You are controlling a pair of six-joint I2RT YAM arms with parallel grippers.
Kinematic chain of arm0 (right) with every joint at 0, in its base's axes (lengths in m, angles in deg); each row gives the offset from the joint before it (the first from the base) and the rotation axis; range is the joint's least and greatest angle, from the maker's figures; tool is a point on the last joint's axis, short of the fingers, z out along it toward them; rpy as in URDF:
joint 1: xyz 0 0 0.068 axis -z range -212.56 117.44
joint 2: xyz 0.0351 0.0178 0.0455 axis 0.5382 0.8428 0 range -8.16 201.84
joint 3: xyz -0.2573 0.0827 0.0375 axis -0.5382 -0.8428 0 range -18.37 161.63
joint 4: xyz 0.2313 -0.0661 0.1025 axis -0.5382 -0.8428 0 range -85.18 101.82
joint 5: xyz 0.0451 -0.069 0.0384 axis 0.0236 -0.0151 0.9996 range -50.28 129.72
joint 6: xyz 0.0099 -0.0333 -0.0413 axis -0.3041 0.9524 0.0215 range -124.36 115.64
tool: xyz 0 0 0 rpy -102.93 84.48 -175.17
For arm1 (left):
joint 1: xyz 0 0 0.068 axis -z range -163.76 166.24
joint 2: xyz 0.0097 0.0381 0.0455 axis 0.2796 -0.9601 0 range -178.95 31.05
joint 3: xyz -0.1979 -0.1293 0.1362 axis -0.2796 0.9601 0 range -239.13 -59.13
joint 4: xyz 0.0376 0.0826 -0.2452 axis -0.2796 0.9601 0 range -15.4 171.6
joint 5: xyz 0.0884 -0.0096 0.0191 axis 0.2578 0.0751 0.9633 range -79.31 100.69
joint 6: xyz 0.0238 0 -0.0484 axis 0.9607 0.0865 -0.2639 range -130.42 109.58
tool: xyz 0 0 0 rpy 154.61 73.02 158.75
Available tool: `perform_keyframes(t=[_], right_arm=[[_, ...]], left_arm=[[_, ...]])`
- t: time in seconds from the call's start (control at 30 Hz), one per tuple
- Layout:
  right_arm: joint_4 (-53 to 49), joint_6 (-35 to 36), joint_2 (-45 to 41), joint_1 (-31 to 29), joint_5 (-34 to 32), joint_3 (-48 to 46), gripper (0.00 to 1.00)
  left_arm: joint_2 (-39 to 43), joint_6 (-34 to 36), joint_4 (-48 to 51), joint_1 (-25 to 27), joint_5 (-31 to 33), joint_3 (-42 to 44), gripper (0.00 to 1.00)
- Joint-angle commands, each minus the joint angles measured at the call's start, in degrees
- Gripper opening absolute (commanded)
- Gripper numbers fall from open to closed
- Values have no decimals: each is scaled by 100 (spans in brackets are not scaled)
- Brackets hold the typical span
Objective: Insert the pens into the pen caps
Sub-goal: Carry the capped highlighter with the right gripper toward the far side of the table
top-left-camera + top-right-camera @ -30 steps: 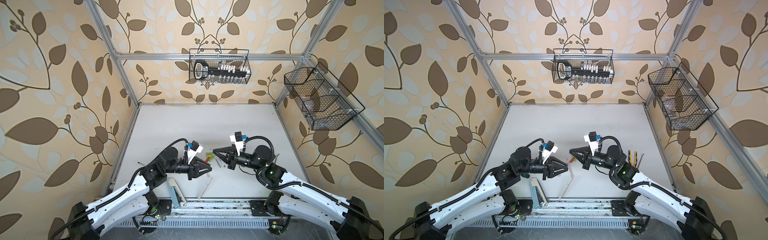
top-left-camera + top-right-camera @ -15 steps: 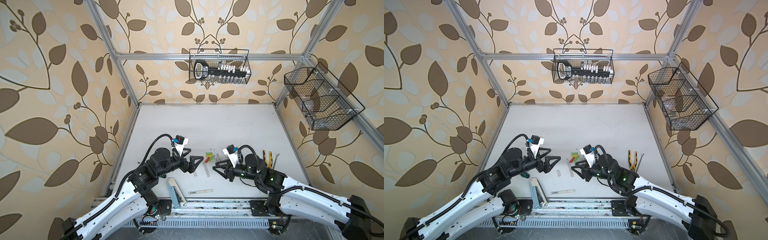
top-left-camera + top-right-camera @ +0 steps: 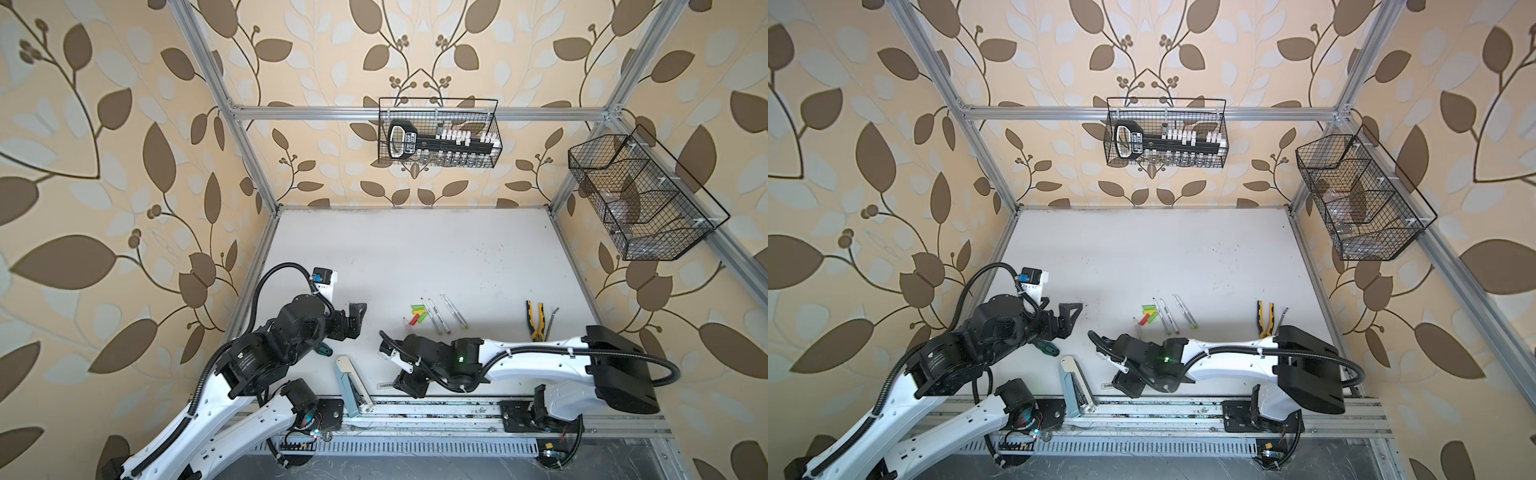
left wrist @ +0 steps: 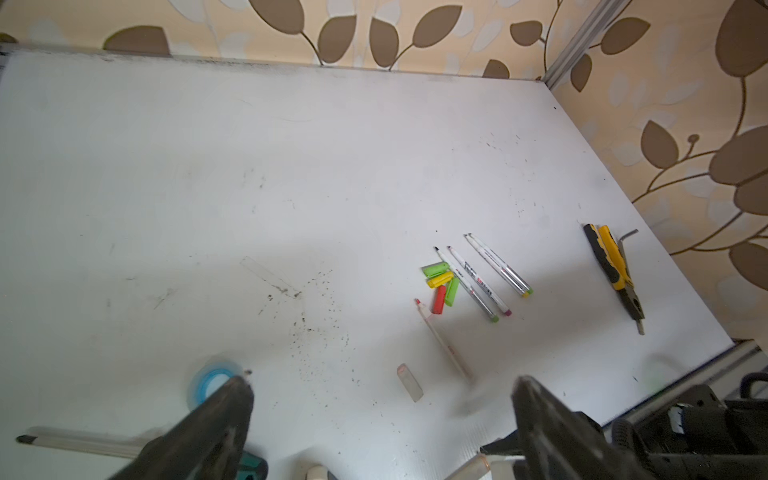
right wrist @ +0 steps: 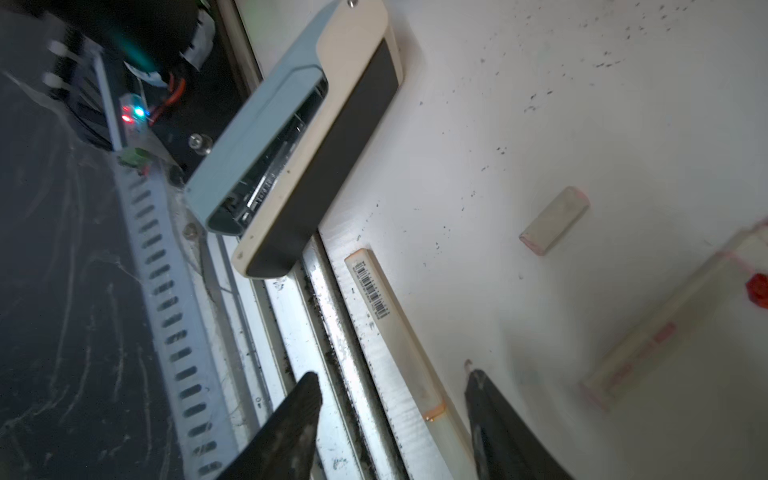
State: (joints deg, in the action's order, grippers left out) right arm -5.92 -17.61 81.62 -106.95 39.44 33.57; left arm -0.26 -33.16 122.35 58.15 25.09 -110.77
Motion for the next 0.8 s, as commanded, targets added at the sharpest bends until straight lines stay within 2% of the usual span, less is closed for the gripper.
perform_keyframes(t=[0.0,0.13,0.27,0.57,0.77], right_arm=[[-879,573,463,-58,-228,365,58],[-1139,735,812,-76,-239,669,58],[-1377,788,1082,-60,-231,858,57],[-1835,961,1474,-102,-218,1119,43],[-1948,954,1648,-109,-97,1282,35]], left_arm=[[677,-68,558,-42,501,-125,99],[1440,-133,399,-34,711,90,99],[1807,-102,307,-24,629,174,99],[1457,20,257,-16,339,171,99],[1532,29,244,-16,284,189,99]])
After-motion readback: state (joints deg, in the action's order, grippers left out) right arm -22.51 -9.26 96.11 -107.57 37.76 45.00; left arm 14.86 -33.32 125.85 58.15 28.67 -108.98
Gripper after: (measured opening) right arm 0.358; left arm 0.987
